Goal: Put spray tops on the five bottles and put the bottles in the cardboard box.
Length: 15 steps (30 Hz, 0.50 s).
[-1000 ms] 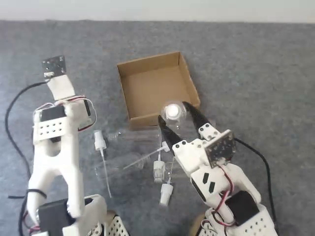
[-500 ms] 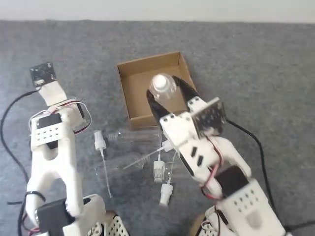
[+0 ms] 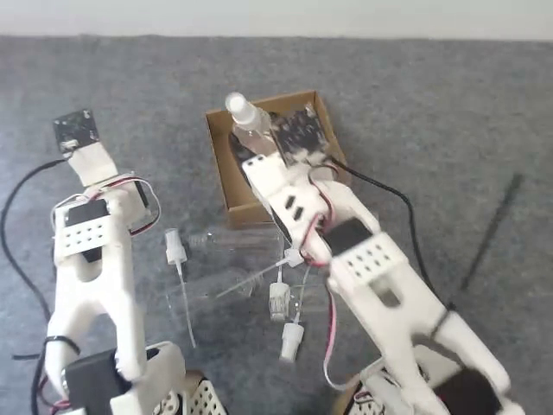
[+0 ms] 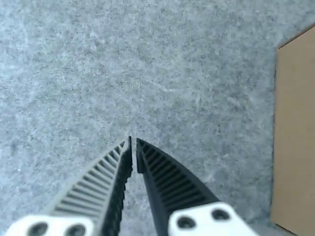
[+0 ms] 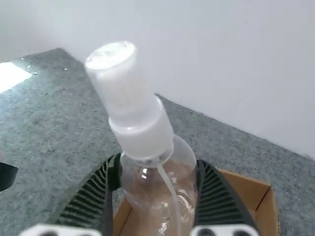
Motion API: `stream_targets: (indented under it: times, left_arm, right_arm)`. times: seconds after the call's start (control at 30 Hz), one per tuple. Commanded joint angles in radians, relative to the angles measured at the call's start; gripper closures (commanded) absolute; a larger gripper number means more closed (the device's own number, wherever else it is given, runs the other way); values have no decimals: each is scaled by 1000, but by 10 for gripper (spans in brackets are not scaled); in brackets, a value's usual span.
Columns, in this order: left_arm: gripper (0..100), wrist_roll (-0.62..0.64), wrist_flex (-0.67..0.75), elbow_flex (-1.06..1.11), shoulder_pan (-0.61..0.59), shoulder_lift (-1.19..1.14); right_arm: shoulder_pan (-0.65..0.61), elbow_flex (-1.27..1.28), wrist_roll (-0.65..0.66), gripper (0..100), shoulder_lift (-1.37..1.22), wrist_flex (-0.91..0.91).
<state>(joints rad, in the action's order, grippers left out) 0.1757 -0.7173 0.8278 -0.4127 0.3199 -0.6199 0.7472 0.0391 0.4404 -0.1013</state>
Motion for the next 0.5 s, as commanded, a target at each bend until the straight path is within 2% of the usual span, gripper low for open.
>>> stream_targets:
  times: [0.0,0.3,0.47]
  left_arm:
    - [989,6,28,-5,-3,54]
    - [989,6,28,-5,-3,54]
    - [989,6,29,1,-3,55]
  right_arm:
    - [4,-173,11,954,-136,73]
    - [4,-445,0,953,-503,147]
    - [8,-628,-127,953,-694,153]
